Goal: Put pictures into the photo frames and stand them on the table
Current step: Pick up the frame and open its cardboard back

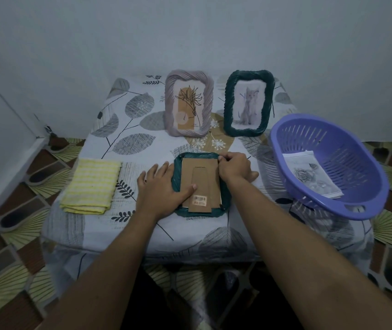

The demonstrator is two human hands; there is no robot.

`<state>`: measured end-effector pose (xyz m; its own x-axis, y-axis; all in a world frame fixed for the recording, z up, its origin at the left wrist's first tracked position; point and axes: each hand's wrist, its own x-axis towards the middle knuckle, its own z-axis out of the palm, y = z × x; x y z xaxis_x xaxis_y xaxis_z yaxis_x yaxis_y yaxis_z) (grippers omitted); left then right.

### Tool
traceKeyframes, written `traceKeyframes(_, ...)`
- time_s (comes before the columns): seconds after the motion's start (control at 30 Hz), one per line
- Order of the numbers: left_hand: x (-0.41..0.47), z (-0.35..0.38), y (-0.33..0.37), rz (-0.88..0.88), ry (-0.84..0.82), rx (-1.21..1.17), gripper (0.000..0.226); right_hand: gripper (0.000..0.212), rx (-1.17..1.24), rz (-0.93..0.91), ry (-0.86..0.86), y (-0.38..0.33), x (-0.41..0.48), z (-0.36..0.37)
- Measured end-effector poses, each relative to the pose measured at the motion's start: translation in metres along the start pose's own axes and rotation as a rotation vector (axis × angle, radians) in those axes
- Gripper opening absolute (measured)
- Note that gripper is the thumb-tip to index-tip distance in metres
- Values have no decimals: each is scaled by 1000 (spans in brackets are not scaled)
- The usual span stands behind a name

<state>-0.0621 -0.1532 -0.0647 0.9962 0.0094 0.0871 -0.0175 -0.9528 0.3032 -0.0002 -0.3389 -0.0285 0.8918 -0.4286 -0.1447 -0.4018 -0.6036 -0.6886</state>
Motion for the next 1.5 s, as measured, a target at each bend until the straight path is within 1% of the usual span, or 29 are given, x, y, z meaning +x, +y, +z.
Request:
traceKeyframes(0.13,0,-1,1,0,-3,-5,107,21,7,7,-20,-2,1,-2)
traceKeyframes(0.2,0,-1,1,-5,-11,-3,108,25,-14,-19,-33,0,0,-3)
traceKeyframes(0.33,-1,-1,1,-5,-9,-9,106,42,-39,-164,-113,11,-8,-8)
traceKeyframes(0.47,-1,0,1,-9,-13,-21,106,60,-210,-351,-207,21,-27,-15)
traceKeyframes(0.53,-1,-1,2,-13,-14,-27,105,60,-282,-438,-242,29,-39,-14)
traceKeyframes(0.63,-2,-1,2,-12,-7,-47,105,52,-378,-547,-256,44,-52,-6)
traceKeyframes(0.8,-3,-8,1,-63,-10,-241,106,49,-430,-567,-251,51,-53,0)
traceKeyframes(0.87,-4,-13,-1,-85,-3,-375,96,49,-437,-572,-243,51,-53,-1)
traceKeyframes(0.93,-4,-15,-6,-84,49,-562,79,49,-436,-574,-235,51,-54,0)
traceKeyframes(0.97,-5,-16,-9,-81,74,-652,66,49,-433,-573,-234,51,-54,0)
traceKeyframes(1.03,-11,-20,-12,-58,100,-742,34,49,-431,-571,-229,52,-55,0)
traceKeyframes(1.07,-15,-22,-12,-43,103,-748,23,49,-431,-571,-225,53,-55,1)
traceKeyframes(1.1,-20,-23,-12,-20,105,-744,18,49,-431,-572,-221,53,-55,0)
traceKeyframes(1.2,-35,-27,-13,42,83,-678,19,49,-428,-570,-217,53,-55,1)
traceKeyframes(1.3,-43,-31,-16,117,-14,-598,6,49,-432,-564,-221,53,-56,2)
traceKeyframes(1.4,-49,-36,-20,191,-132,-524,32,49,-428,-562,-217,53,-56,3)
traceKeyframes(1.43,-50,-36,-20,205,-147,-498,36,49,-427,-561,-216,53,-55,4)
traceKeyframes(1.5,-51,-35,-21,228,-136,-438,37,49,-429,-560,-216,53,-55,3)
